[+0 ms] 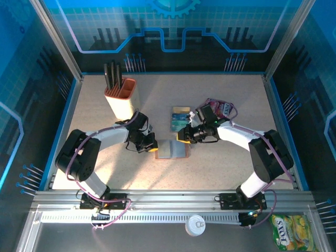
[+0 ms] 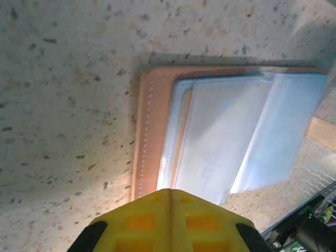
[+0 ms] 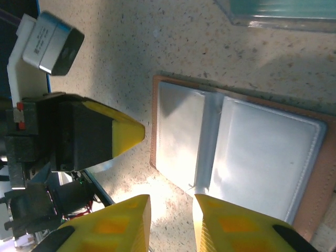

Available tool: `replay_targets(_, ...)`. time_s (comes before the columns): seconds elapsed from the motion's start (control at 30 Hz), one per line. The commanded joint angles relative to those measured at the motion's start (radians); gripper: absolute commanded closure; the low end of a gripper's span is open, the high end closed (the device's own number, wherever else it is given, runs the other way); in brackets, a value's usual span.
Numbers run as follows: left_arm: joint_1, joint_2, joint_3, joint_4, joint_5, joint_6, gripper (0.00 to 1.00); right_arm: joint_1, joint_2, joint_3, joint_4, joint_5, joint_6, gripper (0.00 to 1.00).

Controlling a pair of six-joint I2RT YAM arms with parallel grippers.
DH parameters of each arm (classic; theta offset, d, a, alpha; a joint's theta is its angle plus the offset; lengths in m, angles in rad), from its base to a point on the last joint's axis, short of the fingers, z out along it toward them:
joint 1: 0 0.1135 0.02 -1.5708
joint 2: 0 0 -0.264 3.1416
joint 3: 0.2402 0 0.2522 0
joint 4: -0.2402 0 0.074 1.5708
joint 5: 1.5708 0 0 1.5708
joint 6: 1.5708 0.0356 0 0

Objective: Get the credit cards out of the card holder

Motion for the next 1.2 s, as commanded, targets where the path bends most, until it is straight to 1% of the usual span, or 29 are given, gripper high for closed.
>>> replay_targets(0.0, 0.007, 0.001, 0.017, -0.003, 0.027, -0.017, 0.95, 0.059, 0.042, 0.074, -0.082, 0.028, -0.055, 0.71)
replay_targets(0.3, 0.007, 0.029, -0.038, 0.005, -0.006, -0.003, 0.97, 0.163, 0.167, 0.183, -0.127, 0.092, -0.054, 0.72)
replay_targets(0.43, 0.007, 0.05, -0.052, 0.011, -0.022, 0.003, 0.97, 0.192, 0.216, 0.21, -0.137, 0.115, -0.055, 0.71)
replay_targets(0.6, 0.008, 0.054, -0.064, 0.013, -0.035, 0.005, 0.98, 0.206, 0.254, 0.226, -0.142, 0.142, -0.056, 0.72)
replay_targets(0.93, 0.019, 0.046, -0.063, 0.001, -0.041, 0.015, 0.98, 0.208, 0.305, 0.238, -0.147, 0.144, -0.067, 0.72)
replay_targets(1.17, 0.023, 0.044, -0.061, -0.004, -0.042, 0.019, 0.98, 0.204, 0.305, 0.229, -0.171, 0.178, -0.081, 0.72)
